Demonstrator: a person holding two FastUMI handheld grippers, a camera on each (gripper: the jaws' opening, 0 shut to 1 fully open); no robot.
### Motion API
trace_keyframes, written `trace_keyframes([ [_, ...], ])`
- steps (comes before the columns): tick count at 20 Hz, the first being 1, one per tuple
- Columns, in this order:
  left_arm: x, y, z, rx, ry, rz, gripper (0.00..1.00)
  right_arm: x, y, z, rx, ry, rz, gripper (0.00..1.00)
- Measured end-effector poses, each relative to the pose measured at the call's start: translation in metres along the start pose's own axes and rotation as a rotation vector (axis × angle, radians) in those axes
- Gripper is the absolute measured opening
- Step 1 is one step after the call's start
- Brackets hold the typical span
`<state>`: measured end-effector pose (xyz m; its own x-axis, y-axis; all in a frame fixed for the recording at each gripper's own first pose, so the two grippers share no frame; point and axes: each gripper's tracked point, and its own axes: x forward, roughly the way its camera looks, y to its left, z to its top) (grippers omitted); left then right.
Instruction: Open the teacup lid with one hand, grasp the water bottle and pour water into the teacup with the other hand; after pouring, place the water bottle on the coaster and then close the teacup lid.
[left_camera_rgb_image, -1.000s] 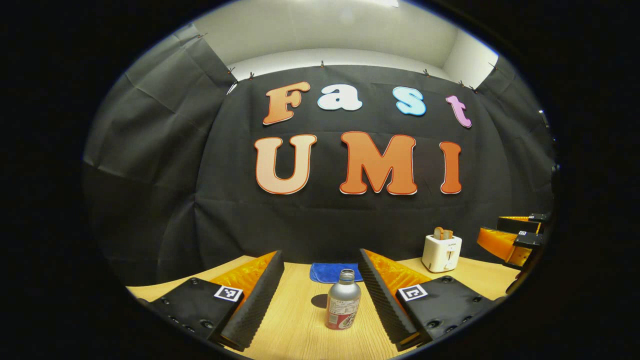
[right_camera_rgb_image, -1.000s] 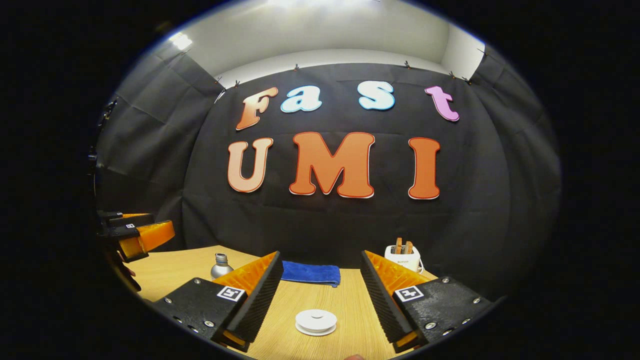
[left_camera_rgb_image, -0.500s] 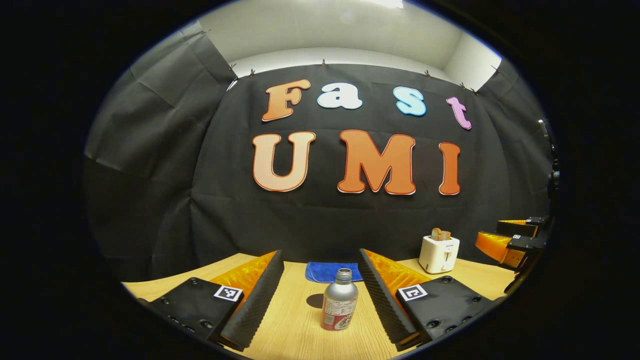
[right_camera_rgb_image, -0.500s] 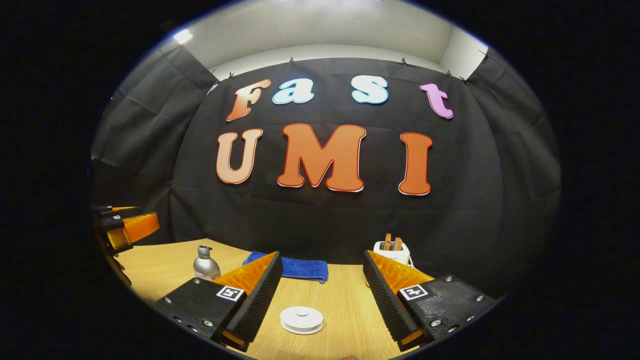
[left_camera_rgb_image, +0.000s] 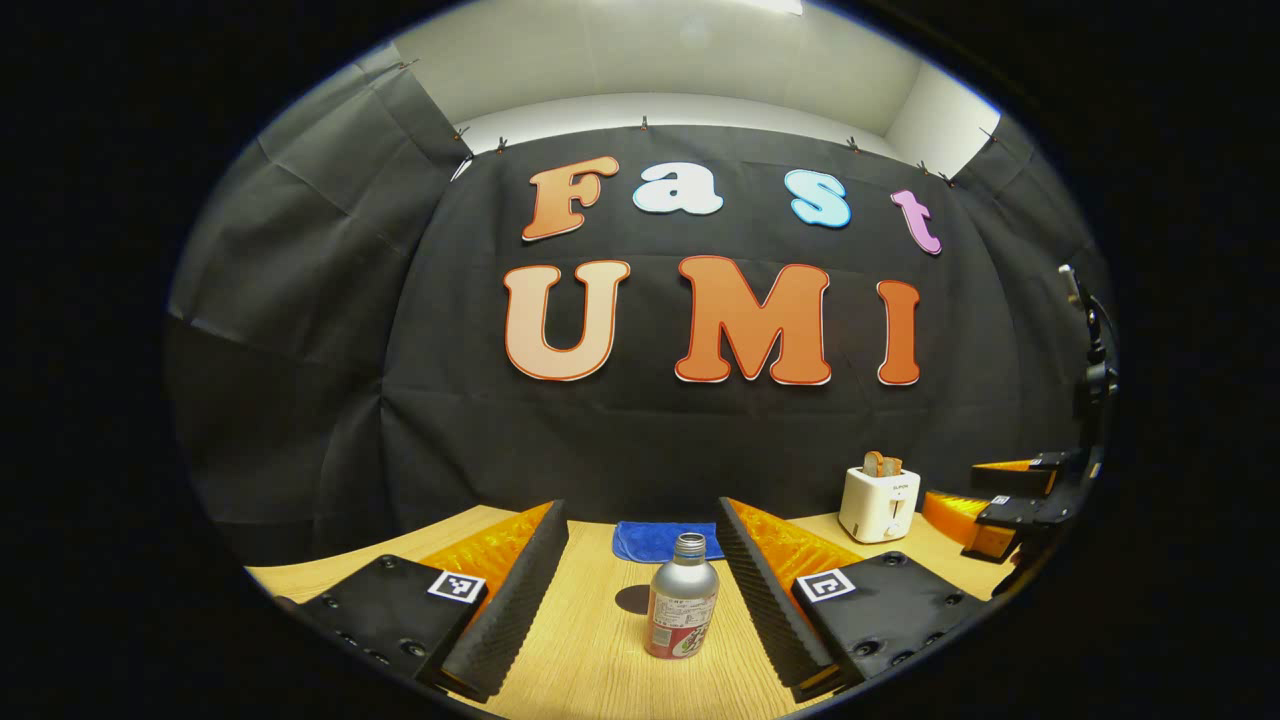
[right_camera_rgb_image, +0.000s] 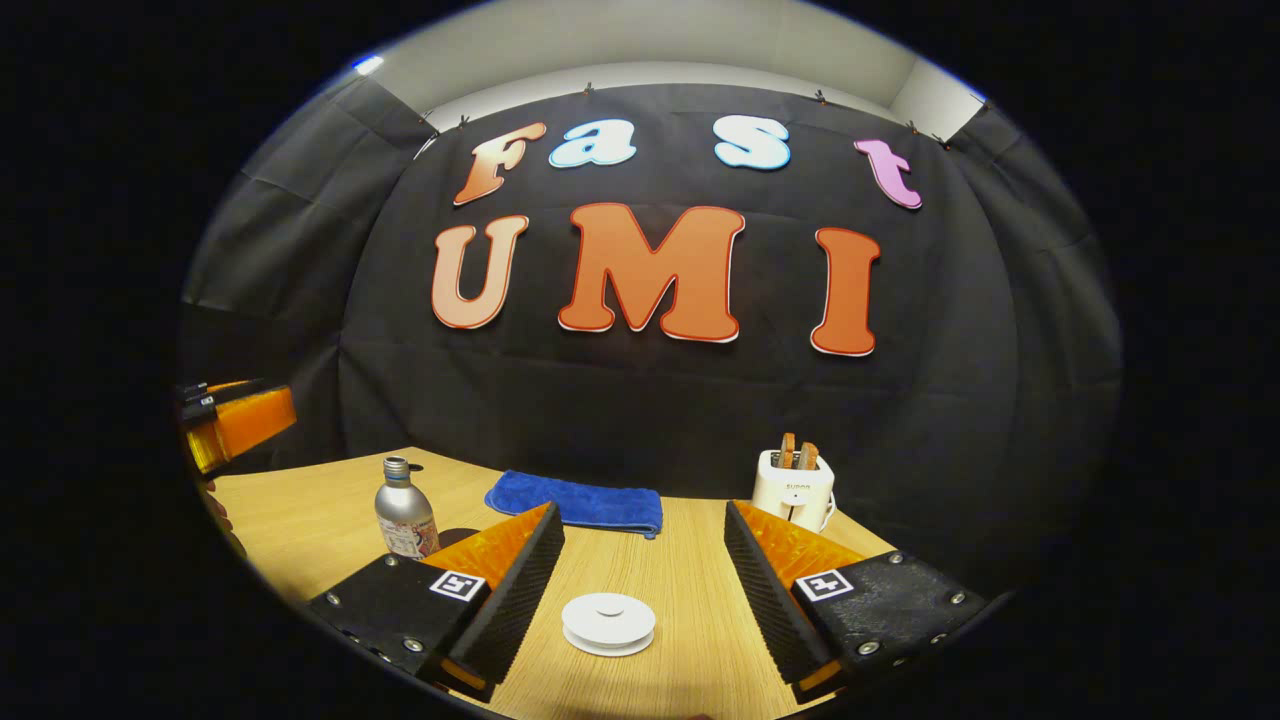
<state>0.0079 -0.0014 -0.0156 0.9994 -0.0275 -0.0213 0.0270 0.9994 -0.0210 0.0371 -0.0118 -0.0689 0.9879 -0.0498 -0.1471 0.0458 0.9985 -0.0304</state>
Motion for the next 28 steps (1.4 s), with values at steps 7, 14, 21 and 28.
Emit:
trace_keyframes([
  [7,-0.002,0.001,-0.006,0.029,0.013,0.005,0.97,0.038,0.019,-0.056,0.017,0.07,0.056,0.94],
  [14,0.0,-0.007,-0.014,0.05,0.033,-0.006,0.97,0.059,0.029,-0.112,0.083,0.212,0.087,0.74],
  [21,0.005,-0.009,-0.027,0.065,0.069,-0.006,0.97,0.064,0.035,-0.133,0.04,0.282,0.121,0.47],
  [28,0.013,-0.013,-0.043,0.054,0.102,-0.026,0.97,0.07,0.032,-0.145,0.013,0.338,0.131,0.36],
])
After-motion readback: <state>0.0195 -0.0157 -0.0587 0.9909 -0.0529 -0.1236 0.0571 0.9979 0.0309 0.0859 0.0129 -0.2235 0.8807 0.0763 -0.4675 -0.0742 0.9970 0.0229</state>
